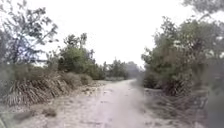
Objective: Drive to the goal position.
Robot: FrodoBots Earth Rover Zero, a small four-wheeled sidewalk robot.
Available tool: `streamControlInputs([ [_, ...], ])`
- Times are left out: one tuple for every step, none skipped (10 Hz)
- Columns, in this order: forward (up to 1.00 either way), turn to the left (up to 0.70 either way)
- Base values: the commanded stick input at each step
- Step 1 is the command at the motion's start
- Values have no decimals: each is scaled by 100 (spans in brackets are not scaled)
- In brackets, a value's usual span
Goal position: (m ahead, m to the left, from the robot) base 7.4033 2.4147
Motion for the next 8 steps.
streamControlInputs([
  [45,0],
  [45,0],
  [45,0],
  [45,0],
  [45,0],
  [45,0],
  [45,0],
  [45,0],
])
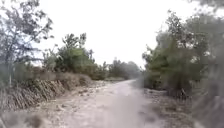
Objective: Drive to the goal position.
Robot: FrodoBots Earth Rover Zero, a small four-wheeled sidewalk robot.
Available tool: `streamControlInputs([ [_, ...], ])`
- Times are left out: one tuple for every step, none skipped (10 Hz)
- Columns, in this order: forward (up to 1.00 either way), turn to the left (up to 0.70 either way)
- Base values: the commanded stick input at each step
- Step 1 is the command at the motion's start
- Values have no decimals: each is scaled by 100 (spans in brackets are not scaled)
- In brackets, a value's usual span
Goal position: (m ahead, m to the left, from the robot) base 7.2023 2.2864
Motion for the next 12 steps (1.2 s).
streamControlInputs([
  [45,0],
  [45,0],
  [45,0],
  [45,0],
  [45,0],
  [45,0],
  [45,0],
  [45,0],
  [45,0],
  [45,0],
  [45,0],
  [45,0],
])
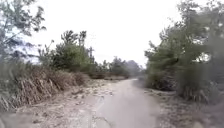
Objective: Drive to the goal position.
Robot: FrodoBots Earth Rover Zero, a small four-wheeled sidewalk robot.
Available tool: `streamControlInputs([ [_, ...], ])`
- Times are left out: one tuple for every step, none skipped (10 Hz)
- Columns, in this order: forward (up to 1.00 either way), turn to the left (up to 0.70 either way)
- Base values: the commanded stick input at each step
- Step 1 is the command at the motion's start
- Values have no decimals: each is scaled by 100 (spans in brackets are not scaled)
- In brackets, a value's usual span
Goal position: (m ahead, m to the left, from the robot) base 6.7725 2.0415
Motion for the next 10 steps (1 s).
streamControlInputs([
  [45,0],
  [45,0],
  [45,0],
  [45,0],
  [45,0],
  [45,0],
  [45,0],
  [45,0],
  [45,0],
  [45,0],
])
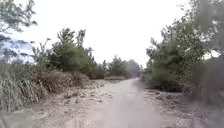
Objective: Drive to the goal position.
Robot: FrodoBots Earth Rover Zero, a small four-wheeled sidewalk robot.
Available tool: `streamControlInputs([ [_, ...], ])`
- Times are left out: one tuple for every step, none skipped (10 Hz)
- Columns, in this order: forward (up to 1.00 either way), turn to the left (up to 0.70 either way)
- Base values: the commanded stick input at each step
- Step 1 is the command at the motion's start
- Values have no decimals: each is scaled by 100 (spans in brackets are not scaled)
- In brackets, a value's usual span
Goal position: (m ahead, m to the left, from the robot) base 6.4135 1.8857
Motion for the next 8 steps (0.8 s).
streamControlInputs([
  [45,0],
  [45,0],
  [45,0],
  [45,0],
  [45,0],
  [45,0],
  [45,0],
  [45,0],
])
